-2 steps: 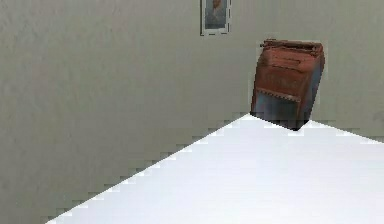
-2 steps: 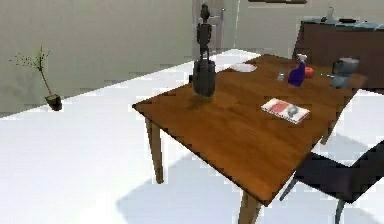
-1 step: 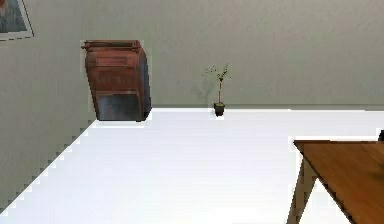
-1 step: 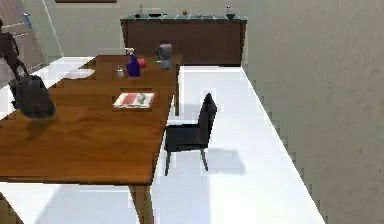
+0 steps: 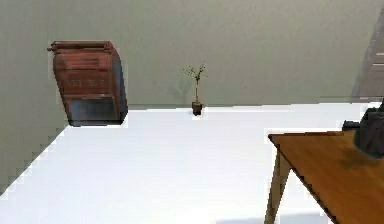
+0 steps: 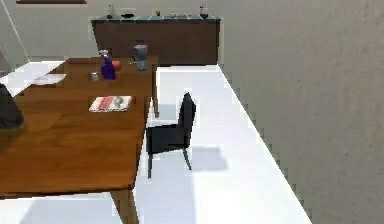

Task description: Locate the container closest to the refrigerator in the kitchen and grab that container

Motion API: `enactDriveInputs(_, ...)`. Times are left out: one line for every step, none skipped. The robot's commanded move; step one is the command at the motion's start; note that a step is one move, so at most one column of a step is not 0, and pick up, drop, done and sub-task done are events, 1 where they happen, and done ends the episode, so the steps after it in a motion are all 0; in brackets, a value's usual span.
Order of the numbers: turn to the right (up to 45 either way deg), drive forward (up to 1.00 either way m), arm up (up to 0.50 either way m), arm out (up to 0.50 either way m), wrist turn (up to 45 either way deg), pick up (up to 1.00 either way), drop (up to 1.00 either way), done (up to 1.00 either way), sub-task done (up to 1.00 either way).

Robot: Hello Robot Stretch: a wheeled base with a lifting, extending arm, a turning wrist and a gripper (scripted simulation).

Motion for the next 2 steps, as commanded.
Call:
enactDriveInputs(0.0,1.00,0.00,0.00,0.0,0.00,0.00,0.00,0.00)
enactDriveInputs(9.0,0.00,0.00,0.00,0.0,0.00,0.00,0.00,0.00)
